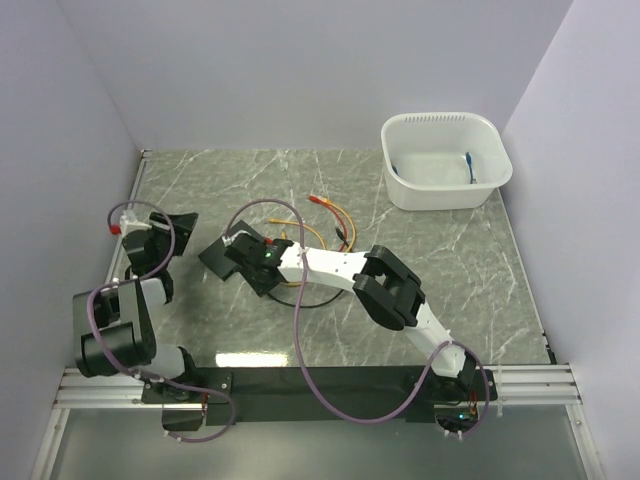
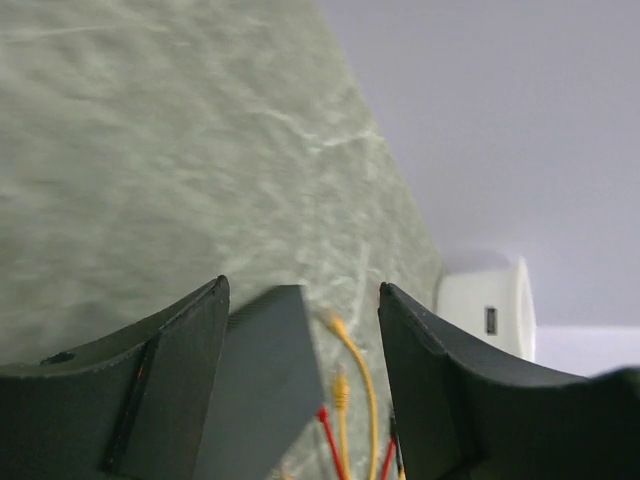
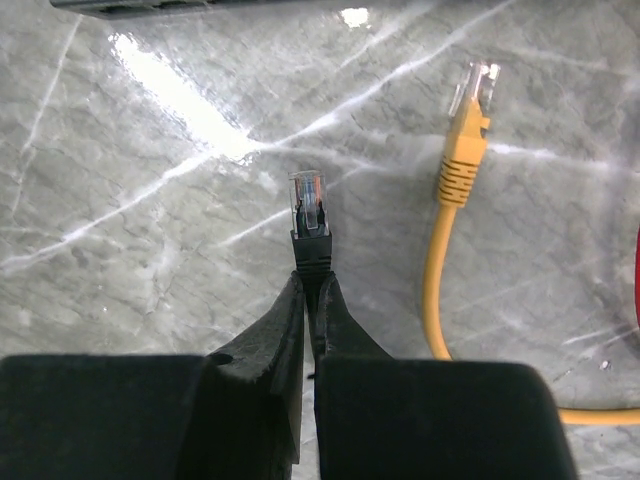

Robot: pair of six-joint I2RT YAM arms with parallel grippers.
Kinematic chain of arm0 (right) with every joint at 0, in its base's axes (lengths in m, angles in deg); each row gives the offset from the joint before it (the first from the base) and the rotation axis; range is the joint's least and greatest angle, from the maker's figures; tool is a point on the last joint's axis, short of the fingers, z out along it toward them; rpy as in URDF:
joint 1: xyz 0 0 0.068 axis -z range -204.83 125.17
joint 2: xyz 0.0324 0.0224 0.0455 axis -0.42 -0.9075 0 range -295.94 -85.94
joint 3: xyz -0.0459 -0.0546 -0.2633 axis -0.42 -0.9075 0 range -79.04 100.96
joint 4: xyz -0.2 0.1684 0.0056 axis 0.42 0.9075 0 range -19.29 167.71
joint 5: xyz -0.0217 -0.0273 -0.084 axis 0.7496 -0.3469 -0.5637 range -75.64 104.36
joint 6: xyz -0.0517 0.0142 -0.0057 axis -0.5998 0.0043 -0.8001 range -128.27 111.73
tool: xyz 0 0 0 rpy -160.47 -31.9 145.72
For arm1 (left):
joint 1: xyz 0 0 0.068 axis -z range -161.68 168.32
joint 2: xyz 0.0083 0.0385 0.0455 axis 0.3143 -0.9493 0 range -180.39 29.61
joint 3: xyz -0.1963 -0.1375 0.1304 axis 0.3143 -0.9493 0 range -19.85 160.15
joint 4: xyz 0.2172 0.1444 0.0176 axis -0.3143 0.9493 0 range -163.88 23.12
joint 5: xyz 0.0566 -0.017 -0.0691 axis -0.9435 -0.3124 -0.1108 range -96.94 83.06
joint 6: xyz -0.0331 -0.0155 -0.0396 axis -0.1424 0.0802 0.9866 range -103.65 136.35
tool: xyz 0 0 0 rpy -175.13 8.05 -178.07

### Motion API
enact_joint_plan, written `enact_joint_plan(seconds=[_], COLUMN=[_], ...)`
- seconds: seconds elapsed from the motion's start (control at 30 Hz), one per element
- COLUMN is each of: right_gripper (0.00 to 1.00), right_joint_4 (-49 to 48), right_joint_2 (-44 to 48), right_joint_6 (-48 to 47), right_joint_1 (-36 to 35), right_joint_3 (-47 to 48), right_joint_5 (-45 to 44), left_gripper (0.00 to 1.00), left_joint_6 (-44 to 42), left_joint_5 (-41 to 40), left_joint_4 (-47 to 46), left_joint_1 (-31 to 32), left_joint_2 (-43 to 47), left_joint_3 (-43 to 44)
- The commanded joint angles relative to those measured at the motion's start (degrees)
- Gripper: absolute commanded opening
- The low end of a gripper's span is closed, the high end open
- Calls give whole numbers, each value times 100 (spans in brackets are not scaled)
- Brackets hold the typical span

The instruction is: Insert the plug into the switch port

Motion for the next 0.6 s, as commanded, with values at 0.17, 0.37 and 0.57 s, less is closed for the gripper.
enact_joint_plan(seconds=[0.17, 0.37, 0.57], right_gripper=[0, 0, 0], right_joint_4=[-143, -125, -178], right_joint_2=[457, 439, 404], right_joint_6=[-2, -11, -19], right_joint_1=[53, 62, 80], right_joint_3=[-273, -273, -273], right_joint_5=[-201, -271, -210], left_gripper=[67, 68, 69], left_joint_6=[65, 276, 189], left_joint_5=[845, 1232, 1496], left_joint_4=[118, -242, -191], left_joint_1=[-337, -320, -65], left_joint_2=[-1359, -1966, -2221], left_joint_3=[368, 457, 807])
